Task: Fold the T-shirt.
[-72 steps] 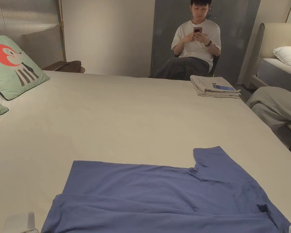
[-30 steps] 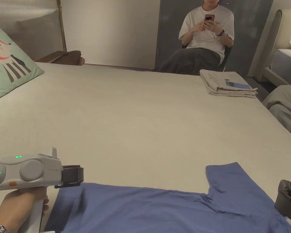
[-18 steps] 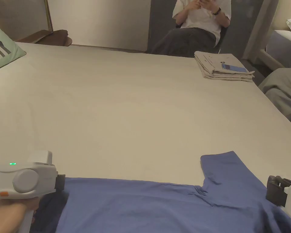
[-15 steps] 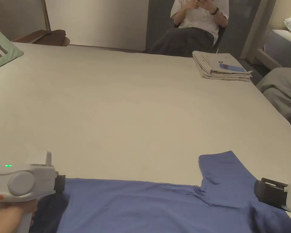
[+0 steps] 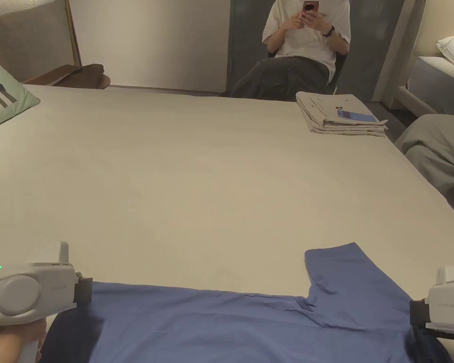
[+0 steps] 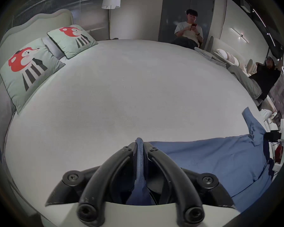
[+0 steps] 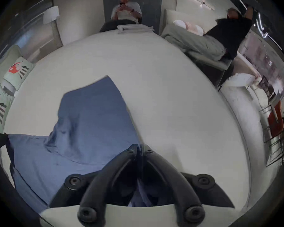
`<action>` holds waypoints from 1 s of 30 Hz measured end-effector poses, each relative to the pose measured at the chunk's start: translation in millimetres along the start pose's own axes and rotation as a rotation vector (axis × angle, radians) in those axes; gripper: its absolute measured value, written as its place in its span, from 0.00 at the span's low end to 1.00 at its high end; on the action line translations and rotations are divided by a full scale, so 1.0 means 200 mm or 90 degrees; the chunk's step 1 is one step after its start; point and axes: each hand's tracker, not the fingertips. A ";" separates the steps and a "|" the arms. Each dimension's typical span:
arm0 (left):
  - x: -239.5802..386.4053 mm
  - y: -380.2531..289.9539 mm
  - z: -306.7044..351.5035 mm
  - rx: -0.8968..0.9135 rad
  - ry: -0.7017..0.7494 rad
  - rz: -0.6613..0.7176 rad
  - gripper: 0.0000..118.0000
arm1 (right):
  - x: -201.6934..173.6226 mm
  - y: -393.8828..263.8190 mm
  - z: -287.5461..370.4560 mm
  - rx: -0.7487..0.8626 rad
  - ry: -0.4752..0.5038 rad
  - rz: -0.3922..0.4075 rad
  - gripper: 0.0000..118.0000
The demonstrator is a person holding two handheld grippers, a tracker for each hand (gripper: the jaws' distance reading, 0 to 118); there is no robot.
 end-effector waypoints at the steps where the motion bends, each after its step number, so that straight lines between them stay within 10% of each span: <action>1: -0.01 0.01 0.02 0.006 -0.001 0.004 0.03 | 0.00 0.01 0.04 0.009 0.008 0.011 0.03; 18: -0.18 -0.39 0.77 0.095 -0.028 0.008 0.03 | 0.22 -0.54 1.03 0.162 0.071 0.011 0.03; 30: -0.33 -0.99 0.82 0.010 -0.029 0.022 0.03 | 0.27 -1.14 0.92 0.060 0.034 0.033 0.03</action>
